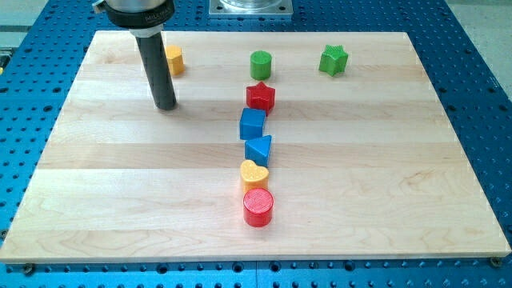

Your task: Place hexagon at center left of the board

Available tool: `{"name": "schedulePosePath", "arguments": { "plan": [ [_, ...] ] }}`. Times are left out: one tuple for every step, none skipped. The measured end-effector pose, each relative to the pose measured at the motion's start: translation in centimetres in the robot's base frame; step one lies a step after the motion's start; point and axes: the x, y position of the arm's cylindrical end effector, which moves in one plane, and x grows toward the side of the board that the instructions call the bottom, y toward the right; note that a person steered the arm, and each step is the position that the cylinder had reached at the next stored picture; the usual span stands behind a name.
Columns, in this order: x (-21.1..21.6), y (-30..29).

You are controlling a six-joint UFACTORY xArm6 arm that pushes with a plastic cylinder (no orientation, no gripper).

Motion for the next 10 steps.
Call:
{"name": "schedulePosePath", "arguments": {
  "plan": [
    [0.0,0.0],
    [0.5,0.0],
    [0.5,0.0],
    [0.4,0.0],
    [-0.2,0.3],
    [-2.6,4.1],
    [-4.7,8.5],
    [-12.1,7.1],
    [-12.9,2.9],
    [-4.6,0.8]
  ]
}}
